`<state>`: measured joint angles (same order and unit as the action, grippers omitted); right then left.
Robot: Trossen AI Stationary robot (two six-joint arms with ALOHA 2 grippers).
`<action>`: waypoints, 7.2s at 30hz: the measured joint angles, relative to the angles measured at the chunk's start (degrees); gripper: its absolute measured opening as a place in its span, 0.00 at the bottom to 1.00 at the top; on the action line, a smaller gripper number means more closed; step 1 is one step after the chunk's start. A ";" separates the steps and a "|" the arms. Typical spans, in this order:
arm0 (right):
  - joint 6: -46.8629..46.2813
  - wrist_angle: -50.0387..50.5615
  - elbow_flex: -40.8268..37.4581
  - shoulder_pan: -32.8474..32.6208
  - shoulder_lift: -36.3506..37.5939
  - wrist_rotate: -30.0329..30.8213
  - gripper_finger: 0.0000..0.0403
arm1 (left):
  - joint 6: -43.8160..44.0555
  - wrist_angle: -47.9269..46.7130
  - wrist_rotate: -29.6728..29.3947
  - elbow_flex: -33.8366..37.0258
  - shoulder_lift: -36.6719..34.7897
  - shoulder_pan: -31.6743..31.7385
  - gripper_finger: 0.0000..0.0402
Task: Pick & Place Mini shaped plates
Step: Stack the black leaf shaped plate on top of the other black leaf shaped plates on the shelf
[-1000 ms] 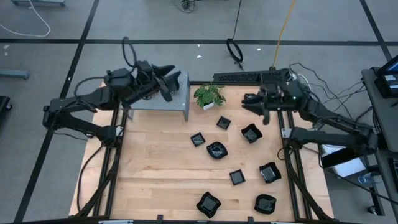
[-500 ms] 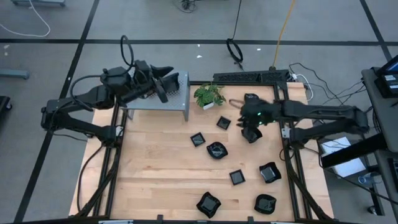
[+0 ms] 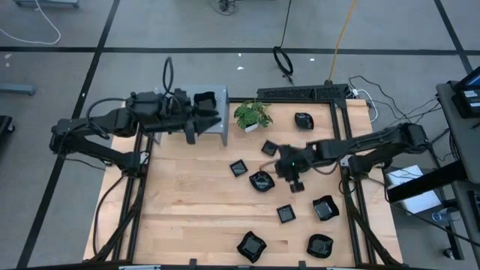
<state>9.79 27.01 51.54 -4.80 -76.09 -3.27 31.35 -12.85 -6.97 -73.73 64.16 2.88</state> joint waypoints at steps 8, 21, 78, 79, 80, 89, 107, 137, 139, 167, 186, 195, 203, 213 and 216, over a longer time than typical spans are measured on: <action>4.51 -13.45 -5.82 -6.54 -4.12 0.36 0.25 | 5.47 -1.77 -0.06 0.09 1.30 -6.80 0.48; 9.52 -29.93 -9.08 -10.41 -12.01 4.95 0.25 | 6.71 -0.47 -6.87 0.02 1.88 -11.83 0.48; 14.85 -59.03 -10.26 -12.76 -19.05 8.97 0.00 | 6.45 -0.62 -8.62 0.02 1.84 -11.92 0.48; 14.50 -61.19 -10.04 -12.45 -19.70 7.33 0.00 | 6.45 -0.62 -8.62 0.02 1.84 -11.92 0.48; 13.85 -62.54 -9.07 -12.05 -20.89 5.99 0.00 | 6.43 -0.62 -8.62 0.02 1.84 -11.92 0.48; 13.02 -62.84 9.36 -10.90 -38.02 2.54 0.00 | 6.26 -0.62 -9.19 0.02 1.84 -11.92 0.48; 0.37 -57.99 19.05 -6.20 -46.54 3.17 0.10 | 5.90 -12.12 -8.08 0.02 1.81 -15.28 0.48; 3.20 -12.06 19.00 -6.57 3.11 38.21 0.35 | -16.07 -37.97 -0.77 3.50 17.72 -25.74 0.48; -0.80 -8.67 19.00 -6.65 6.44 37.72 0.35 | -22.05 -37.95 -0.88 3.50 20.75 -26.32 0.48; -24.53 16.49 18.96 -10.31 19.51 37.73 0.35 | -55.56 -36.39 -11.20 3.36 47.04 -22.69 0.42; -23.55 14.42 11.94 -10.31 19.31 37.70 0.35 | -40.46 -37.67 3.44 3.06 30.98 -21.20 0.02; -23.62 14.01 11.94 -10.31 19.29 37.74 0.35 | -20.80 -39.20 -14.63 3.04 15.17 -15.77 0.01; -23.66 9.86 11.94 -10.31 19.27 37.99 0.35 | 1.32 -54.57 -30.90 3.04 7.73 -5.71 0.02; -23.15 3.97 11.94 -10.08 19.27 44.97 0.35 | 14.24 -66.96 -33.53 3.02 6.99 11.89 0.01; -20.76 2.18 11.94 -9.84 19.27 47.04 0.35 | 12.21 -66.84 -33.30 3.02 7.16 16.47 0.02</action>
<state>-10.97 29.18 63.48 -14.64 -56.82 43.77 43.56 -79.69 -40.27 -70.72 71.32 19.35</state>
